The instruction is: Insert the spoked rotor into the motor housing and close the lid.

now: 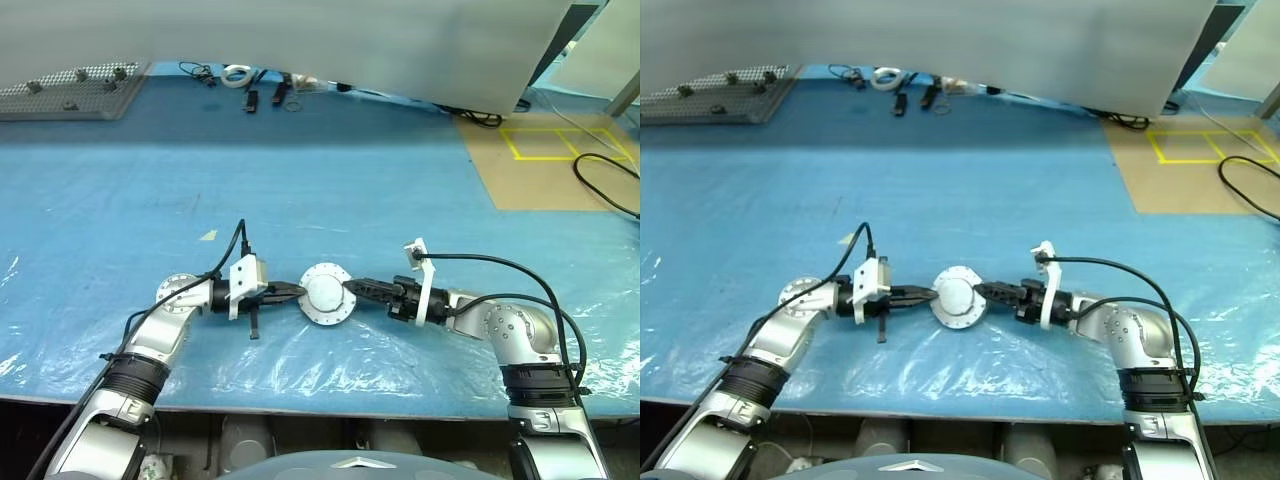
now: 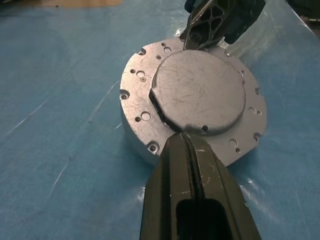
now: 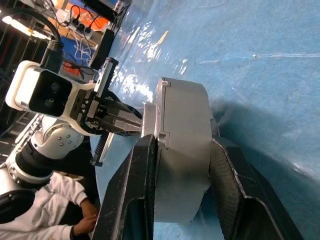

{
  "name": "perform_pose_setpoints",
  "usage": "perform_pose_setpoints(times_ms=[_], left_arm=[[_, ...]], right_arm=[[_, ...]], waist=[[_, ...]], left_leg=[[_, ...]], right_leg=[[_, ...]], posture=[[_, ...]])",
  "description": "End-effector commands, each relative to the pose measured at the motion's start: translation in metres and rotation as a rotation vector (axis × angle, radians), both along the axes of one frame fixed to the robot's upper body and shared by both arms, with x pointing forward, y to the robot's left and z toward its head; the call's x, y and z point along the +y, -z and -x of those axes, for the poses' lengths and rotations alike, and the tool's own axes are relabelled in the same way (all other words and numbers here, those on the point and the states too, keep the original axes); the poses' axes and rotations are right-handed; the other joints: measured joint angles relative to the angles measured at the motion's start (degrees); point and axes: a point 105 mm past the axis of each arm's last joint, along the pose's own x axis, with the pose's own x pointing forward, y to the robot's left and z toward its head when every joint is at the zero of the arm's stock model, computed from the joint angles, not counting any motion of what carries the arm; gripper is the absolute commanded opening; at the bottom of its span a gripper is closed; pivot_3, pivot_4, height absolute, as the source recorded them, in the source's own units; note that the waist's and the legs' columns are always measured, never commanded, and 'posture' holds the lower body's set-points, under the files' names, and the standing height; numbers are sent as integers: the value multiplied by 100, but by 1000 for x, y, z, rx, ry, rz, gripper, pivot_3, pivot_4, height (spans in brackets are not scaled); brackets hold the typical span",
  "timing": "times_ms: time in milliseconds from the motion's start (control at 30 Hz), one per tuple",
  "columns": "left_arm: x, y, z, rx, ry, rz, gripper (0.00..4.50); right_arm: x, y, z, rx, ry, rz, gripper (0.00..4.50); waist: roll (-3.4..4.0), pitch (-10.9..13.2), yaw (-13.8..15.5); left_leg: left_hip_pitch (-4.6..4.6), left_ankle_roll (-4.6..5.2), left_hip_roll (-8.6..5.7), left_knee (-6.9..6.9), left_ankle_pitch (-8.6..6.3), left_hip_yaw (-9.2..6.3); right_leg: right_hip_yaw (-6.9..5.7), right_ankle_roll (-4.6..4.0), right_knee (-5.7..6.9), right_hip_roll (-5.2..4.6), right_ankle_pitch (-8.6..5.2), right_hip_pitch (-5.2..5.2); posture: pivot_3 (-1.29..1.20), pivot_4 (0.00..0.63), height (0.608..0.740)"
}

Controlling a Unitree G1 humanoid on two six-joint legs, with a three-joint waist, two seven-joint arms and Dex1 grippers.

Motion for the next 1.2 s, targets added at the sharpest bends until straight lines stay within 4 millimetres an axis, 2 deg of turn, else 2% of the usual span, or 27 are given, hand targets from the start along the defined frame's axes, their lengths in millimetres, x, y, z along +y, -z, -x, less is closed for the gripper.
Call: perform_pose_setpoints(times_ms=[33, 267, 433, 533, 633, 800, 967, 1200], left_arm=[[0, -24, -2, -18, -23, 74, 0], [14, -48, 6, 19, -61, 125, 0], [28, -67, 5, 45, -125, 200, 0], [36, -64, 5, 75, -166, 203, 0], [40, -59, 2, 133, -221, 239, 0], [47, -61, -6, 289, -321, 380, 0], [56, -65, -11, 392, -381, 493, 0], [58, -73, -16, 504, -425, 693, 0]], right_arm=[[-2, 7, -3, 13, 27, 32, 1182], [-6, 16, -14, 75, 105, 47, 1182], [-5, 11, -14, 111, 117, -11, 1182], [-4, -1, -14, 107, 113, -72, 1182], [0, -21, -15, 67, 91, -143, 1182], [3, -52, -23, 29, 76, -240, 1182], [4, -66, -32, 36, 99, -302, 1182], [10, -87, -44, 68, 112, -410, 1182]], waist=[[2, 1, -3], [1, 3, -35], [3, 5, -19], [10, 9, -18], [15, 12, -16], [13, 18, -4], [12, 19, -7], [10, 21, 1]], left_leg=[[-3, 0, 0, 0, 0, 0], [-12, -1, 6, -5, 0, 1], [-11, -1, 6, -5, 0, 1], [-11, -1, 6, -6, 0, 1], [-11, -1, 5, -6, 0, 1], [-34, -2, 2, -3, 2, 0], [-35, -4, 2, -12, 2, 0], [-44, -4, -6, -14, 2, -1]], right_leg=[[0, 0, 0, 1, 0, -4], [-3, -5, -2, 10, -4, -14], [-2, -6, -2, 9, -4, -14], [-3, -6, -3, 9, -5, -14], [-3, -5, -8, 8, -5, -17], [-3, -2, 2, 9, -2, -54], [-3, 17, 6, 13, 9, -63], [-4, 19, 4, 12, 10, -64]], posture=[[0, 150, 740], [0, 150, 740], [0, 150, 740], [0, 150, 740], [0, 150, 740], [0, 150, 740], [0, 150, 740], [0, 150, 740]])
